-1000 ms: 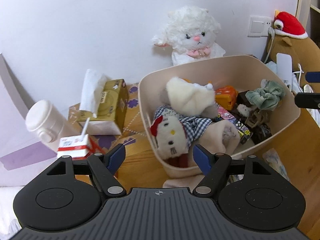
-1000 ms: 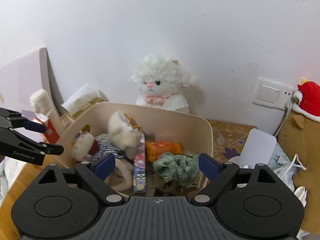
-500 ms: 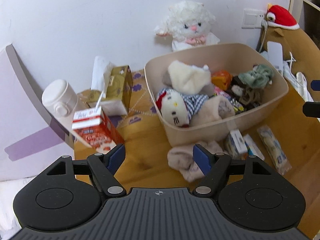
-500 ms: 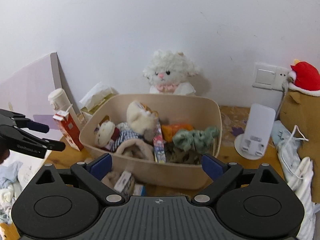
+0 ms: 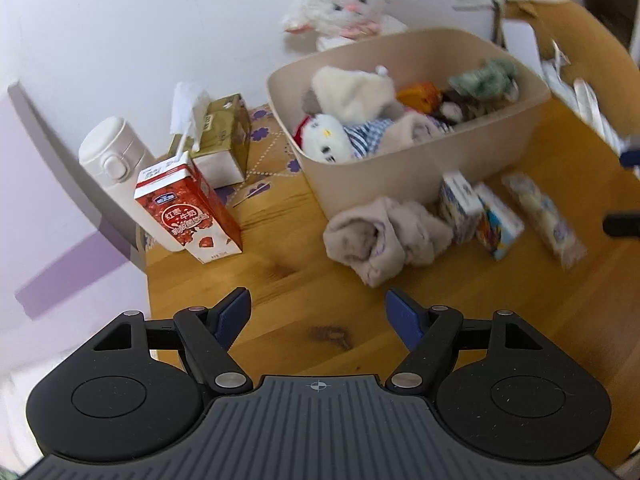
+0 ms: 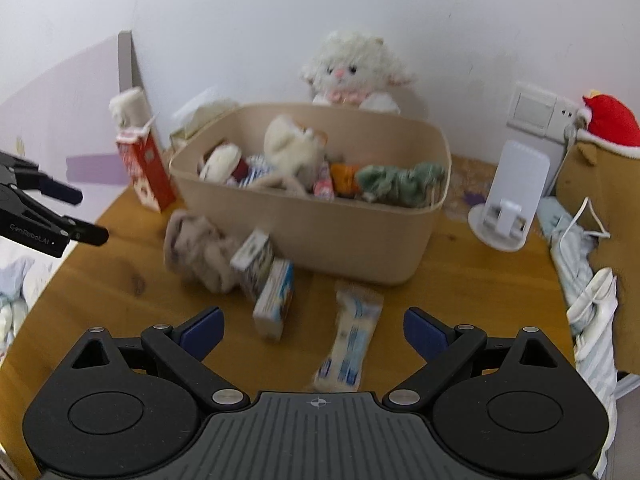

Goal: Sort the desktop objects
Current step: 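Withdraw both tools from the basket back toward the table items, then grasp the grey sock with the left tool while the right tool grasps the blue-white packet, then lift the sock and packet and carry both over the basket, then open both tools to drop the sock and packet into the basket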

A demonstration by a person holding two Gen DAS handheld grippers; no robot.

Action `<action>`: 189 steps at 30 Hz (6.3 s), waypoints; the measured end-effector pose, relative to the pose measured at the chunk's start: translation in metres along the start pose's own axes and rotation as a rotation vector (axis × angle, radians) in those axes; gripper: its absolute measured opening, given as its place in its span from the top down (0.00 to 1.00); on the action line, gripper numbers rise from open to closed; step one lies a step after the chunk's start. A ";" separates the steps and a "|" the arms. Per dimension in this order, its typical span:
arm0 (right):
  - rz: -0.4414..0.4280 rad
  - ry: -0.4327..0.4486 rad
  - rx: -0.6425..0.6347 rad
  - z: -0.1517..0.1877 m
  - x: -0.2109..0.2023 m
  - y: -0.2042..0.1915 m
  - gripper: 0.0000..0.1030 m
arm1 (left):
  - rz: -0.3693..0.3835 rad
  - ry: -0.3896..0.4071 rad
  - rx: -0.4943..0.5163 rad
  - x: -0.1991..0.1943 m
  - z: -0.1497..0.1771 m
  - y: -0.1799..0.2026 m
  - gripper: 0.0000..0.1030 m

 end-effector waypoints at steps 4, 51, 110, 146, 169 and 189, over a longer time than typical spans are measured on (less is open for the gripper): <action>-0.034 -0.027 -0.008 0.010 0.002 -0.011 0.06 | -0.007 -0.033 0.119 0.006 0.014 0.014 0.26; 0.005 -0.140 -0.134 0.001 0.121 -0.057 0.19 | 0.187 0.000 -0.065 0.124 -0.018 0.016 0.22; -0.050 -0.035 0.002 -0.009 -0.008 0.033 0.84 | 0.244 0.183 -0.083 -0.003 -0.027 0.020 0.75; 0.026 0.236 -0.010 -0.161 -0.017 0.085 0.84 | 0.174 0.440 0.033 -0.047 -0.180 -0.017 0.74; -0.024 0.167 -0.119 -0.212 0.081 0.033 0.84 | 0.219 0.257 0.042 0.059 -0.197 -0.012 0.74; -0.087 -0.151 -0.109 -0.155 0.163 0.006 0.58 | 0.224 0.004 -0.019 0.115 -0.168 0.004 0.46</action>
Point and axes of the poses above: each gripper's, at about its wrist camera, not at the fingertips, and x roughly the way its jaws point, y to its right, z to its underside, the point moved 8 cm from there along x, roughly the way its jaws point, and after that the axes turned 11 degrees about z, right-handed, at the moved point
